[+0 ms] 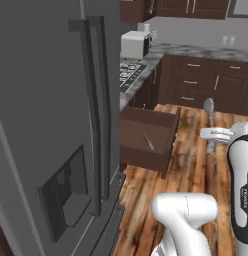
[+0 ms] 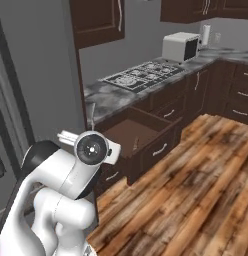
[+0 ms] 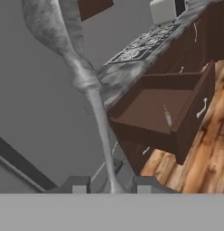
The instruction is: Pick up the metallic utensils from the counter and place them in the open drawer. Make sure not to pick up any wooden utensils.
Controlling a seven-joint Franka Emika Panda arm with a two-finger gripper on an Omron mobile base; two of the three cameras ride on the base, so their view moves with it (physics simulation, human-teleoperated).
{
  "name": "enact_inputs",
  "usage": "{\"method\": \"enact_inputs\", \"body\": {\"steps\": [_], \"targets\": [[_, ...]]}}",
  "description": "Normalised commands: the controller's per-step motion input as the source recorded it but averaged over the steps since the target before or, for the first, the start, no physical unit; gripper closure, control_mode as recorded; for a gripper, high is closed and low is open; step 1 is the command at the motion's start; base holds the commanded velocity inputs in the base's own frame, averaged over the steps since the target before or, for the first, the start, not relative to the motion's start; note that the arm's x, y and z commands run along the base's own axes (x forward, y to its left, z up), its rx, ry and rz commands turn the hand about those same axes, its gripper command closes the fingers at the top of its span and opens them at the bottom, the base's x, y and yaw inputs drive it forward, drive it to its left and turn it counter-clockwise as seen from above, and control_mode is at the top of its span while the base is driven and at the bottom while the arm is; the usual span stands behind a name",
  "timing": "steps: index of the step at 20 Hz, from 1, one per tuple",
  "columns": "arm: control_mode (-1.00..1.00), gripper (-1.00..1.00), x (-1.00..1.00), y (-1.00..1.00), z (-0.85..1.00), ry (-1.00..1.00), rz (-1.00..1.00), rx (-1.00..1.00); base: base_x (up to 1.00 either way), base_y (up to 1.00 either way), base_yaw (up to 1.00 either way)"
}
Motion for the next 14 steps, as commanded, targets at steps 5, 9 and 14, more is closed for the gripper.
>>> {"method": "enact_inputs", "body": {"steps": [5,9,14], "targets": [[1.00,1.00,0.00,0.00,0.00,0.00,0.00,0.00,0.70,-0.03,0.06],[1.00,1.00,0.00,0.00,0.00,0.00,0.00,0.00,0.70,-0.01,0.02],[1.00,1.00,0.00,0.00,0.00,0.00,0.00,0.00,0.57,-0.15,0.00]]}}
